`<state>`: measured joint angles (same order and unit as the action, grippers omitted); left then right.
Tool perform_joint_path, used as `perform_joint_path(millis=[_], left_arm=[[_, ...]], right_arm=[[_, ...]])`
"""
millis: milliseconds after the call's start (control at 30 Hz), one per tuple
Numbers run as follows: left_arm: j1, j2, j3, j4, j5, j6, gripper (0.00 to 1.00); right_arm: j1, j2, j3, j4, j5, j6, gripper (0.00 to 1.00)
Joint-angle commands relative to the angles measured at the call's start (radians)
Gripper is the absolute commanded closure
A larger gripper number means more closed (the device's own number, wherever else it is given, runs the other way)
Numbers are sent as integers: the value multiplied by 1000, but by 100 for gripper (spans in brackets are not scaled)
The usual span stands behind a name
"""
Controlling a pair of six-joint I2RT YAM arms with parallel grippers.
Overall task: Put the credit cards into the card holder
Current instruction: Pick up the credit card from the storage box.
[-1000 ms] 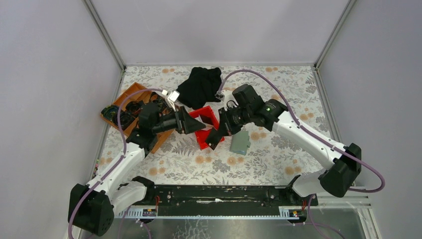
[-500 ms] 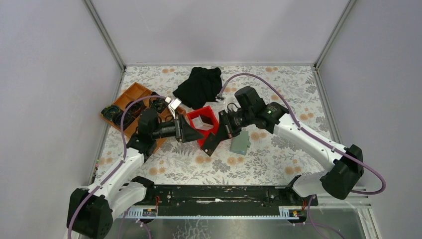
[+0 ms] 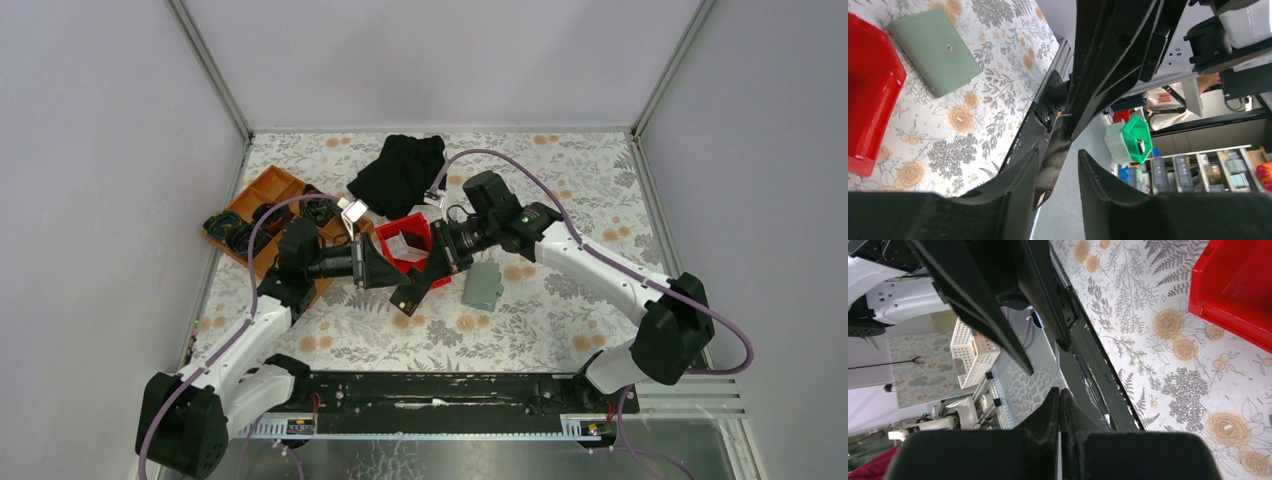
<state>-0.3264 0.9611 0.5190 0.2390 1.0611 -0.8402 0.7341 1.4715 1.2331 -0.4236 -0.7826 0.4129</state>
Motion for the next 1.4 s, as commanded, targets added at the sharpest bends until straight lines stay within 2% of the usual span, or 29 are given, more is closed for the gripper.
perform_joint_path(millis=[0, 267, 333, 433, 467, 567, 633, 767, 867, 1000, 1133, 1367], left_arm=[[2, 17, -3, 54, 63, -12, 62], [-6, 54, -4, 54, 99, -23, 74], [-8, 64, -3, 64, 106, -29, 81], [-14, 84, -11, 114, 119, -59, 98], [-15, 93, -16, 137, 122, -75, 100], [-19, 117, -39, 246, 129, -140, 100], [-18, 130, -46, 289, 118, -166, 100], [-18, 131, -27, 215, 2, -113, 100], [-19, 124, -37, 276, -97, -152, 100], [-20, 131, -78, 455, -213, -280, 100], [-31, 149, -106, 562, -323, -364, 100], [-84, 208, -89, 613, -413, -398, 100]], right_arm=[[-18, 16, 2, 69, -84, 23, 100], [-70, 49, 9, 111, -173, 30, 100], [-82, 56, 8, 119, -191, 32, 100], [-93, 67, 9, 127, -212, 31, 100], [-98, 71, 10, 127, -216, 29, 100], [-114, 78, 11, 129, -244, 20, 98], [-126, 72, 8, 126, -237, 13, 84], [-150, 22, 1, 113, -129, 3, 54], [-153, -16, -15, 97, -28, -7, 44], [-153, -71, -76, 114, 84, 6, 42], [-153, -149, -204, 254, 122, 98, 42], [-153, -199, -337, 440, 118, 210, 42]])
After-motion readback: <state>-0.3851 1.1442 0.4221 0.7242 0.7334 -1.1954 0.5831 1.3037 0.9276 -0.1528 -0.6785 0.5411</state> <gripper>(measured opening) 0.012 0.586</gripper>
